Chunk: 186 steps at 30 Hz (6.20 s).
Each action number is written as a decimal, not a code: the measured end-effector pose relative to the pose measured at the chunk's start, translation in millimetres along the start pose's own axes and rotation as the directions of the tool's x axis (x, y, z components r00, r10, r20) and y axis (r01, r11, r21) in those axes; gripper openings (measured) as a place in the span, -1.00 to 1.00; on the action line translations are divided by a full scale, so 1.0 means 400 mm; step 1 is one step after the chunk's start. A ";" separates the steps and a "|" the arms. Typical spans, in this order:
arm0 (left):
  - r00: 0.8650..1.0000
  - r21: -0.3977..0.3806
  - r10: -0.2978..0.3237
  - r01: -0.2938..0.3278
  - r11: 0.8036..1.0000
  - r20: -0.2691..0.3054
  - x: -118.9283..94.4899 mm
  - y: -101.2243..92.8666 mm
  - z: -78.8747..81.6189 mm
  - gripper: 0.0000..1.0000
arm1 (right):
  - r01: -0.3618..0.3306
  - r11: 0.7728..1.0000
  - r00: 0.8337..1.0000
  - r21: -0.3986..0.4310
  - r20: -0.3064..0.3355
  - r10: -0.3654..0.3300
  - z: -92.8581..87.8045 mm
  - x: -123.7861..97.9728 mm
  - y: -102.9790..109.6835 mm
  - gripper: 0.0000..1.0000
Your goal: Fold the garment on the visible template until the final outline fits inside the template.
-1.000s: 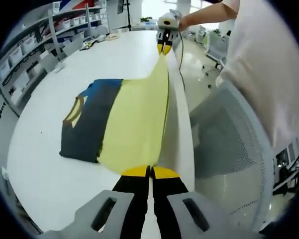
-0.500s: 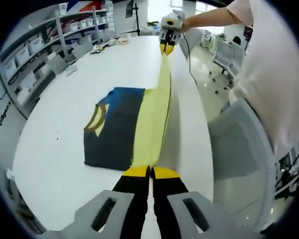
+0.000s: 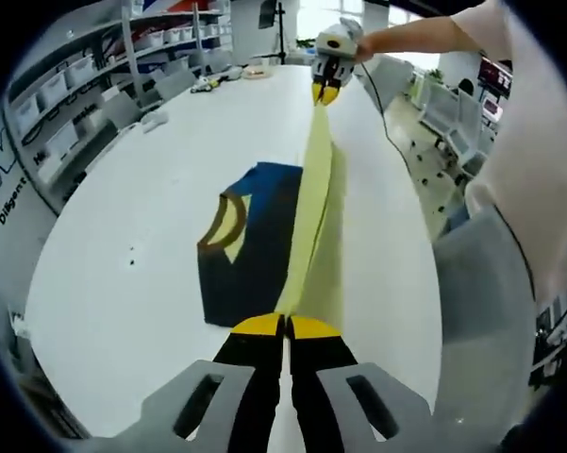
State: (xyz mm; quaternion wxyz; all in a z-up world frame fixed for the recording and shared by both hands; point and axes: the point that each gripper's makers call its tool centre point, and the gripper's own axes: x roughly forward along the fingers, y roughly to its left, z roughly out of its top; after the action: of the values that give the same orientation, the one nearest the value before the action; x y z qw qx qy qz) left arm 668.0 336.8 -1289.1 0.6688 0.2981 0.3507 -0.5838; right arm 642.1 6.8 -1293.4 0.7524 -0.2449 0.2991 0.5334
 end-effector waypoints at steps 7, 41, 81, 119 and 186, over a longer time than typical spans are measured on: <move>1.000 -0.072 -0.003 0.003 0.997 -0.007 0.050 0.106 -0.013 -0.99 | 0.000 0.999 1.000 0.034 -0.015 0.001 -0.014 0.050 -0.089 -1.00; 0.995 -0.422 0.070 -0.091 0.902 -0.066 0.263 0.336 -0.143 -0.98 | 0.179 0.930 0.981 0.322 -0.128 -0.144 -0.180 0.270 -0.314 -0.64; 0.976 -0.534 0.184 -0.092 0.840 0.121 0.257 -0.122 -0.223 -0.56 | 0.142 0.843 0.977 0.519 0.065 -0.205 -0.246 0.198 0.113 -0.45; 0.973 -0.381 0.228 -0.194 0.904 0.046 0.259 -0.110 -0.273 -0.99 | 0.093 0.908 0.987 0.409 0.079 -0.136 -0.253 0.229 0.143 -1.00; 0.917 -0.760 0.373 -0.142 0.634 0.140 0.225 0.019 -0.236 -0.12 | 0.205 0.778 0.962 0.594 0.022 -0.271 -0.230 0.229 0.000 -0.66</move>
State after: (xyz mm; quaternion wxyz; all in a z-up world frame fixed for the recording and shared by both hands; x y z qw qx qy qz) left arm 670.5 362.8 -1417.3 0.8515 -0.0366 0.4092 -0.3260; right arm 647.7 3.8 -1423.1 0.8670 -0.0081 0.3752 0.3277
